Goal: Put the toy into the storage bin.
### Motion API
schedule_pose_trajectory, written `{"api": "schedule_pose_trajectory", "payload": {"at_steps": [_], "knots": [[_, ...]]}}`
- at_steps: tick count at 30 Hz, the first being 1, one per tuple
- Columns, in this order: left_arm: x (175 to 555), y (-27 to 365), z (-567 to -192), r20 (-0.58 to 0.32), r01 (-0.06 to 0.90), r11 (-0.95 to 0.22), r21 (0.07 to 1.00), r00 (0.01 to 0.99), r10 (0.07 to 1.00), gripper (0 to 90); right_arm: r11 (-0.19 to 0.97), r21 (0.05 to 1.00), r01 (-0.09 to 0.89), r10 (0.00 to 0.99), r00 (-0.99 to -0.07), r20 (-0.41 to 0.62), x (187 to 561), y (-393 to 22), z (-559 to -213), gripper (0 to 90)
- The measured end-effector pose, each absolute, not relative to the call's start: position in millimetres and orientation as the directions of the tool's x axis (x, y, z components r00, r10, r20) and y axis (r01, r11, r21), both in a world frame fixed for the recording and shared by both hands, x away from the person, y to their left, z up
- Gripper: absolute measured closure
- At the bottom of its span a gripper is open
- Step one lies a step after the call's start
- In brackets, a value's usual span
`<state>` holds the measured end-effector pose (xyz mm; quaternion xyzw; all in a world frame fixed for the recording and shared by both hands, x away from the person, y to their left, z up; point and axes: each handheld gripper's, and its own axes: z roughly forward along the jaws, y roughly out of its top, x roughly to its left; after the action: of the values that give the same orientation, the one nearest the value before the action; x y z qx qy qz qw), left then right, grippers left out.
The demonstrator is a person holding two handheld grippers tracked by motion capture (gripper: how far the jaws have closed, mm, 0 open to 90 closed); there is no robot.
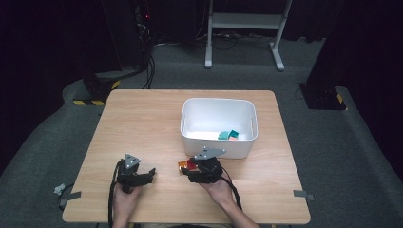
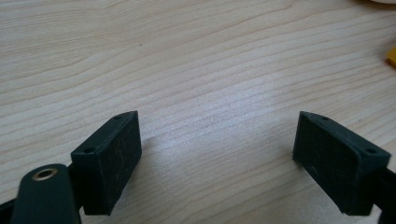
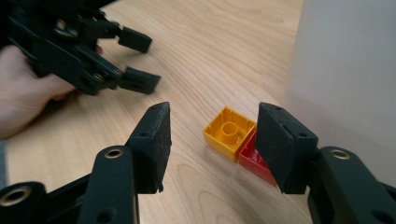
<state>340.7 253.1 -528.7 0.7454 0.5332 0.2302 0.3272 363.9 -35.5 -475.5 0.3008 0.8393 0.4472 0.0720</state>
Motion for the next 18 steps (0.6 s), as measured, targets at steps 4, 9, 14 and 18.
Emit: {"api": "schedule_pose_trajectory", "payload": {"at_steps": [4,9,14,18], "knots": [[341,253,-529,-0.007,0.645,-0.216,0.733,0.325,0.946,15.5,0.429,0.785,0.447,0.589,-0.797,0.133,366,-29,-488,45.5],[341,253,-529,-0.006,0.644,-0.216,0.734,0.325,0.946,15.4,0.425,0.784,0.453,0.621,-0.776,0.111,366,-34,-495,46.1],[341,253,-529,-0.008,0.645,-0.215,0.734,0.324,0.946,15.4,0.406,0.781,0.475,0.656,-0.746,0.113,368,-42,-496,51.1],[341,253,-529,-0.006,0.644,-0.217,0.733,0.325,0.946,15.4,0.397,0.771,0.498,0.678,-0.726,0.119,373,-45,-500,56.6]]}}
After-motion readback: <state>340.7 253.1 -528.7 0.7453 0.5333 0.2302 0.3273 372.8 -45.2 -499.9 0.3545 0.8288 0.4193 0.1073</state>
